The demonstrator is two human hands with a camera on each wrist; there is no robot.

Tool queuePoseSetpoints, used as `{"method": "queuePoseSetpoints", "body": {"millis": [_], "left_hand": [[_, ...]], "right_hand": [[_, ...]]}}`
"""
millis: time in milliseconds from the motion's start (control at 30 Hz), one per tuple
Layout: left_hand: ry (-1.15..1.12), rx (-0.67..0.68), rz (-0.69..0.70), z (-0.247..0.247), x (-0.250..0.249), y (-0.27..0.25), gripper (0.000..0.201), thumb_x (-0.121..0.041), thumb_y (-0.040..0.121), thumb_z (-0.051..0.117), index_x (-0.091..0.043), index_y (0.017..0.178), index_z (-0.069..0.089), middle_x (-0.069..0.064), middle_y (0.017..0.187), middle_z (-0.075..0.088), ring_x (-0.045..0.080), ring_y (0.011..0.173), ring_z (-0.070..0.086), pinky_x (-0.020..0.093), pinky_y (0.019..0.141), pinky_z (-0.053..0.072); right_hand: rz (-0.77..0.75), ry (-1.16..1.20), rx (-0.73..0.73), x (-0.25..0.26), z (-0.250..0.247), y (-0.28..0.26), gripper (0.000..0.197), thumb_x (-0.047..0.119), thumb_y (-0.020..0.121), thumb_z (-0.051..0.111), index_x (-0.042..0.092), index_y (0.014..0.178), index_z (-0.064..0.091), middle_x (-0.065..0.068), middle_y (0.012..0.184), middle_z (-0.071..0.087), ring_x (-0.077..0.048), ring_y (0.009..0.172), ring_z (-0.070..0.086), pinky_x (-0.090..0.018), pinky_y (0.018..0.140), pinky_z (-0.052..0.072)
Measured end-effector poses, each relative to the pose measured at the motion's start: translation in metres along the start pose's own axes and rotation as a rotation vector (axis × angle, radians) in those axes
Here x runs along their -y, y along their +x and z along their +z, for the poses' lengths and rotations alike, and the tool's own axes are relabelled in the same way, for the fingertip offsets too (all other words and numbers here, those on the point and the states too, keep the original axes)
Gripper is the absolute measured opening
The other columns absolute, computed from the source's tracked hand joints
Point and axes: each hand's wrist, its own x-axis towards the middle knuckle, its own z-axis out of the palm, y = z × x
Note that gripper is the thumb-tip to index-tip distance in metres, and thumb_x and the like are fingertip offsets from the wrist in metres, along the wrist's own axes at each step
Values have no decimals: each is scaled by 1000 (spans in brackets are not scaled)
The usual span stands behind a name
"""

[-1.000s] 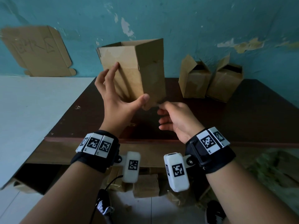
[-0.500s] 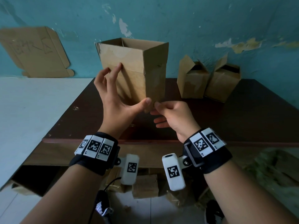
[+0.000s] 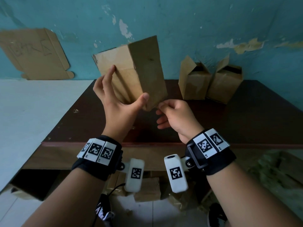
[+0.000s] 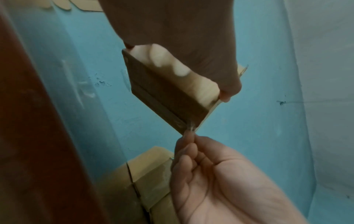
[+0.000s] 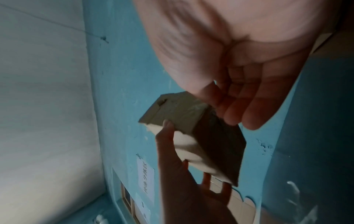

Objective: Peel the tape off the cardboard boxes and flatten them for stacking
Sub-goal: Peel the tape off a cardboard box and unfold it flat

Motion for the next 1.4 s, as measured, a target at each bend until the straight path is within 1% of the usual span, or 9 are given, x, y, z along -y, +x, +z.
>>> {"method": "queuePoseSetpoints", "body": {"millis": [267,533,600,733,867,1033,1167,1267,1400], "left_hand": [[-340,4,-418,-1,-5,8,96,-73,61,80,-53,145,39,1,153,37,23,138,49,57,108,48],[-693,63,-876,2,-16,9,71,-68,73,65,-38,136,55,5,138,60,37,120,64,54,87,58],[-734,117,-953,1,-17,10,52,-67,86,55,-38,128,62,9,139,59,41,121,62,58,91,53],[-858,204,-1036,1,-13,10,55,-64,92,49,-33,134,61,17,138,59,47,120,62,73,93,45],[-841,240,-1097,1,-7,10,52,-51,95,53,-31,144,50,23,141,53,52,122,58,73,90,50],[-499,101,-905,3,-1,13,68,-26,96,62,-39,153,28,10,135,52,35,113,65,57,85,60],[8,104,-345,-7,1,16,89,-12,87,65,-47,156,23,2,153,27,12,133,48,41,110,48],[56,221,-97,-10,-6,13,77,-30,91,66,-42,157,28,4,160,19,-6,143,28,27,120,33],[-3,345,-187,-9,-4,12,91,-65,79,63,-44,158,24,-3,161,27,6,151,27,34,125,24]], "right_hand": [[-29,51,-30,5,-4,0,18,15,106,50,15,91,60,-2,80,59,-7,50,61,-24,47,52],[-7,128,-69,6,-6,0,16,14,103,52,15,90,61,-1,78,60,-11,58,62,-25,51,54],[-15,154,-76,6,-6,0,18,14,103,52,16,89,62,-1,81,63,-13,70,65,-27,58,56],[-62,178,-98,4,-3,2,23,17,103,53,21,83,64,0,98,71,-24,107,67,-40,88,57],[-129,128,-148,4,-1,3,21,20,103,54,22,84,64,-11,108,73,-33,112,65,-51,101,50],[-238,92,-168,0,1,4,17,21,101,52,20,88,63,-6,103,76,-22,104,71,-49,102,53],[-296,93,-144,3,-1,3,20,13,105,48,17,90,60,-2,102,78,-16,103,72,-40,98,56],[-343,72,-134,6,-3,3,19,12,106,47,16,91,59,-5,103,77,-17,98,74,-39,92,59],[-360,70,-82,10,-2,-2,21,10,107,45,14,90,57,-6,97,78,-22,88,76,-33,83,61]]}}
